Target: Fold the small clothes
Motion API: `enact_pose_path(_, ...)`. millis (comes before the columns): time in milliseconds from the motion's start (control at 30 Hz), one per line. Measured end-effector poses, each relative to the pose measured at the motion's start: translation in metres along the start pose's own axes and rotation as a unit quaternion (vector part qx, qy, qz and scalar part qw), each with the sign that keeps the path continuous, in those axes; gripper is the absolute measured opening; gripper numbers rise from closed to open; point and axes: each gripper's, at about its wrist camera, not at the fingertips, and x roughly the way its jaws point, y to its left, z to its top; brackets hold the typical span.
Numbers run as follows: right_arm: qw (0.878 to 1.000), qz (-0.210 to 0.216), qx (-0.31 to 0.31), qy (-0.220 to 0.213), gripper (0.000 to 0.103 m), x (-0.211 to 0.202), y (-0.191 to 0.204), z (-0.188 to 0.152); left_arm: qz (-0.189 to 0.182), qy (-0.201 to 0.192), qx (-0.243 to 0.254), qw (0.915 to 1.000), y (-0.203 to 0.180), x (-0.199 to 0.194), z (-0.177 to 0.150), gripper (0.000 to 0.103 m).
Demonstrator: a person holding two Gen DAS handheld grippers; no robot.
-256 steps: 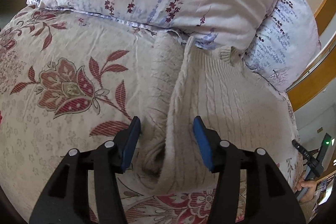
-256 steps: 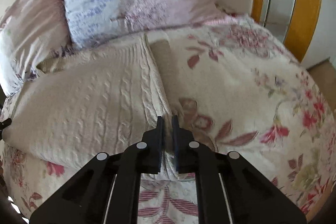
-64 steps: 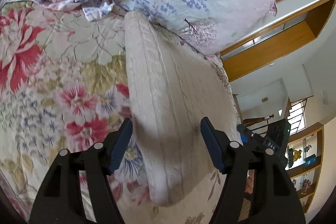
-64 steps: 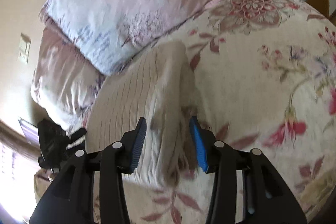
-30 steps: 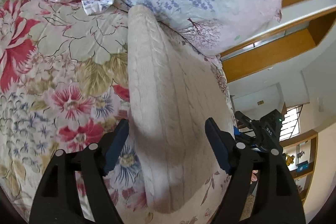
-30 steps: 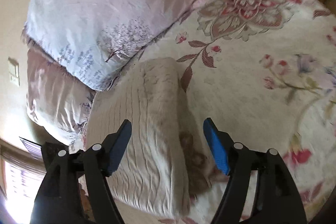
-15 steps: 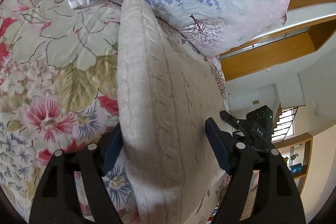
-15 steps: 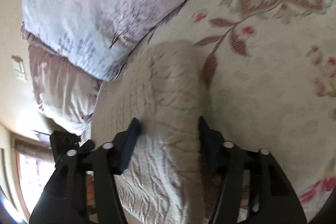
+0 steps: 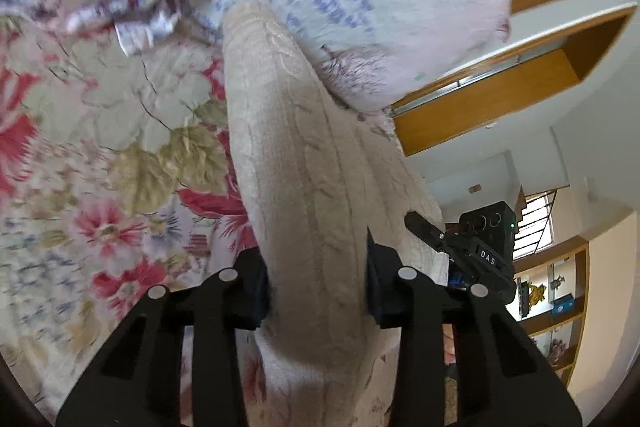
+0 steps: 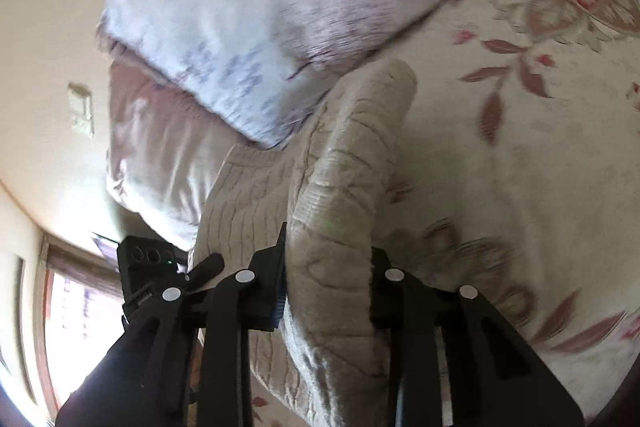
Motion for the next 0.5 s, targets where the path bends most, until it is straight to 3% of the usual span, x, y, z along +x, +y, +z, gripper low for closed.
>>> enact_pose_path(300,0.995,0.036,-0.088,0.011,0.027,0.050,0.076,-0.028,0.023,-0.049,0.009,0.9985,0.024,-0.107,-0.010,0.038)
enact_pose_path(367,0.994,0.021,-0.106,0.023,0.027,0.072,0.084,-0.032,0.039,-0.062,-0.004,0.9973,0.045,-0.124,-0.013,0.040)
enact_pose_path(467,0.991,-0.031,-0.099,0.081,0.030,0.122,0.077,-0.036,0.084,-0.059,-0.045,0.9937,0.086,-0.128,-0.016,0.042)
enact_pose_path(500,0.990,-0.053,-0.098,0.087,0.038,0.131,0.072,-0.037,0.097,-0.048,-0.068,0.9918,0.104,-0.121,-0.017,0.044)
